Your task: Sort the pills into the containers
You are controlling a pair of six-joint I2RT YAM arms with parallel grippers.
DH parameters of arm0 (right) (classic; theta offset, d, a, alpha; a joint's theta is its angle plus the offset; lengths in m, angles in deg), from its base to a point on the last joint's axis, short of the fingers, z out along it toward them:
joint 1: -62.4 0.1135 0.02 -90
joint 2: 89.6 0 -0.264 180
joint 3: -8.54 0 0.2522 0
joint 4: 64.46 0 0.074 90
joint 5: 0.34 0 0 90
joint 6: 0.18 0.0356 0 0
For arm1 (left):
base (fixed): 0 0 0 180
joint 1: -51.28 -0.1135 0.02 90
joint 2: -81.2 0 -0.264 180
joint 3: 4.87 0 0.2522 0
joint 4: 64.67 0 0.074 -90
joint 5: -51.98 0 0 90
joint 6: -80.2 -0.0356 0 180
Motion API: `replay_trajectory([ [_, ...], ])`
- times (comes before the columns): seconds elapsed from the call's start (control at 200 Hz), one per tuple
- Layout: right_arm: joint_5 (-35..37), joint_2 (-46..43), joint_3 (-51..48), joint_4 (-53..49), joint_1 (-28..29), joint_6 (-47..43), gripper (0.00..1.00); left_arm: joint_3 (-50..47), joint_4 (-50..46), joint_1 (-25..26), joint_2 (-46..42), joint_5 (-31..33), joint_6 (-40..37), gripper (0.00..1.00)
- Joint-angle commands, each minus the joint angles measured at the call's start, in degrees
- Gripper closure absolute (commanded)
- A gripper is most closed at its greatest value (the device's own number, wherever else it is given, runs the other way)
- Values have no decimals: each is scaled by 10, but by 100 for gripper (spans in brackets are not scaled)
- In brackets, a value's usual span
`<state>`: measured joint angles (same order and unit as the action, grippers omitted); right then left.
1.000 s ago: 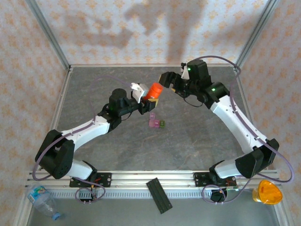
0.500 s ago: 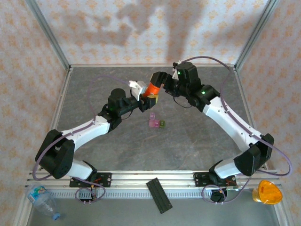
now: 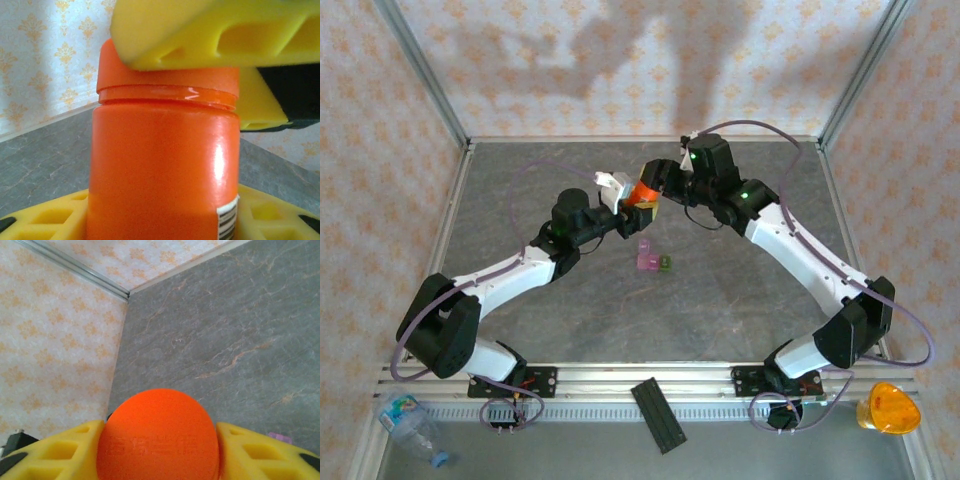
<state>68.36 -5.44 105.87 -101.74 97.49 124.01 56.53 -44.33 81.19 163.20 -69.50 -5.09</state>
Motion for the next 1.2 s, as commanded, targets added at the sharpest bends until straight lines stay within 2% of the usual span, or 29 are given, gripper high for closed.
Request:
replay_trajectory([
  [0.0, -17, 1, 9, 8, 3, -32, 58, 8, 39, 4, 0, 2, 10, 100],
  [0.135, -65, 4, 19, -8, -4, -139, 62, 8, 45, 2, -6, -19, 24, 100],
  [0.29, -226, -21, -12, 28, -59, -275, 62, 9, 81, -3, -10, -82, 79, 100],
  [0.38, -333, -21, -17, 65, -102, -270, 60, 8, 122, -7, -5, -113, 126, 100],
  [0.45, -355, -9, 1, 54, -109, -269, 58, 7, 140, -8, -3, -118, 147, 100],
  [0.505, -364, -3, 9, 63, -109, -250, 50, 6, 144, -8, -1, -112, 150, 100],
  [0.545, -350, -5, 9, 75, -109, -224, 37, 5, 138, -8, -1, -104, 143, 100],
  [0.616, -308, -24, -4, 100, -109, -179, 24, 9, 109, -8, -5, -88, 118, 100],
  [0.701, -238, -51, -17, 117, -109, -109, 15, 15, 54, -8, -16, -62, 71, 100],
  [0.881, -73, -67, 0, 29, -96, 32, 14, 25, -46, -4, -33, 23, -48, 100],
  [0.986, -18, -59, 14, -9, -70, 40, 14, 26, -62, -2, -34, 60, -87, 100],
  [1.196, 5, -16, 46, -21, -31, 25, 15, 30, -64, -1, -34, 65, -99, 100],
])
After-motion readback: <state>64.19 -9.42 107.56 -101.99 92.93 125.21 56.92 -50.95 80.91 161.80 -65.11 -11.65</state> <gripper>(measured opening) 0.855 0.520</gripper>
